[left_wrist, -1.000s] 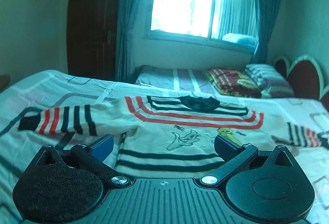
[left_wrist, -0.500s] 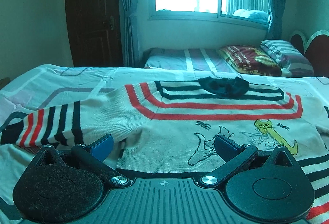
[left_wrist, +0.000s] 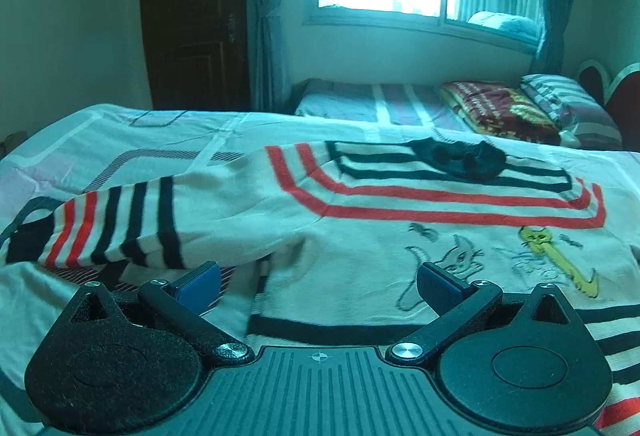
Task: Fold small clothes
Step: 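Carry the held sleeve across the sweater body and open the right gripper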
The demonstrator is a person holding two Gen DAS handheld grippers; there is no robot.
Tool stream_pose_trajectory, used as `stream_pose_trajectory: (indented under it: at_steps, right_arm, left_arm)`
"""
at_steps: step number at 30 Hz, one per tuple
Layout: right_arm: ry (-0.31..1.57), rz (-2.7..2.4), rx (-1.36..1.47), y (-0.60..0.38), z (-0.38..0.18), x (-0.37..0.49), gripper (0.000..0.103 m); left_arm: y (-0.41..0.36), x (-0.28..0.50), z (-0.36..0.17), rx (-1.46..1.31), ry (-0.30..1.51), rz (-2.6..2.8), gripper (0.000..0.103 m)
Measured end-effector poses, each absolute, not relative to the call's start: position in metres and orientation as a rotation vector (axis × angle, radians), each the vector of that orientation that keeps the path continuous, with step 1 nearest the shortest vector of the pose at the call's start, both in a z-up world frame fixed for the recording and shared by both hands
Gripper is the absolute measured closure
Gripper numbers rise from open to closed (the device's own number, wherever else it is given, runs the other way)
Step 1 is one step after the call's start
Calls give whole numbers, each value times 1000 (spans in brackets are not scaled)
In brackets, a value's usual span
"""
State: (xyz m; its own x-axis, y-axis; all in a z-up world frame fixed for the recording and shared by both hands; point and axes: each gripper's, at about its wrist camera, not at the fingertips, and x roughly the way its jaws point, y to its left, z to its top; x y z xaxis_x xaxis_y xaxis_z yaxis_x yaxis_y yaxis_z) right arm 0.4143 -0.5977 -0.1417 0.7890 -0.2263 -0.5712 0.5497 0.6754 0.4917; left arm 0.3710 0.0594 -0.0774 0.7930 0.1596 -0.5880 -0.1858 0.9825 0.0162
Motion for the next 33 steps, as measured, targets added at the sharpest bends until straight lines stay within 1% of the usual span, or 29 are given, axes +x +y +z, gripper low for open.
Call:
stream_pose_trajectory:
  at_steps: [1, 4, 6, 9, 12, 19, 25, 27, 29, 30, 31, 32, 33]
  right_arm:
    - [501, -465, 633, -587, -134, 418, 96]
    - [429, -349, 440, -541, -100, 422, 96]
    - [416, -244, 304, -499, -82, 428, 96]
    - [429, -67, 184, -430, -66, 439, 96]
    - [489, 84, 155, -364, -72, 454, 96]
    - [641, 324, 183, -232, -109, 478, 96]
    - [697, 409, 127, -169, -133, 473, 94]
    - [692, 441, 103, -159, -137, 471, 89]
    - [676, 477, 57, -153, -139, 469, 78]
    - [663, 499, 18, -149, -139, 466, 65]
    - [656, 530, -6, -146, -137, 463, 55]
    - [646, 543, -13, -143, -133, 460, 57]
    - [613, 558, 7, -149, -126, 454, 61]
  left_arm:
    - [64, 369, -78, -45, 634, 193, 0]
    - [78, 363, -80, -33, 666, 220, 0]
    - [90, 358, -83, -37, 688, 231, 0]
    - [110, 347, -87, -84, 707, 247, 0]
    - [128, 334, -89, -139, 708, 258, 0]
    - [159, 306, -89, -192, 721, 271, 0]
    - [178, 296, -89, -254, 697, 297, 0]
    - [178, 300, -88, -265, 685, 278, 0]
    - [174, 311, -88, -323, 671, 196, 0]
    - [170, 318, -89, -355, 662, 162, 0]
    - [163, 328, -89, -380, 655, 126, 0]
    - [155, 338, -89, -393, 650, 95, 0]
    - [145, 349, -89, -388, 647, 71, 0]
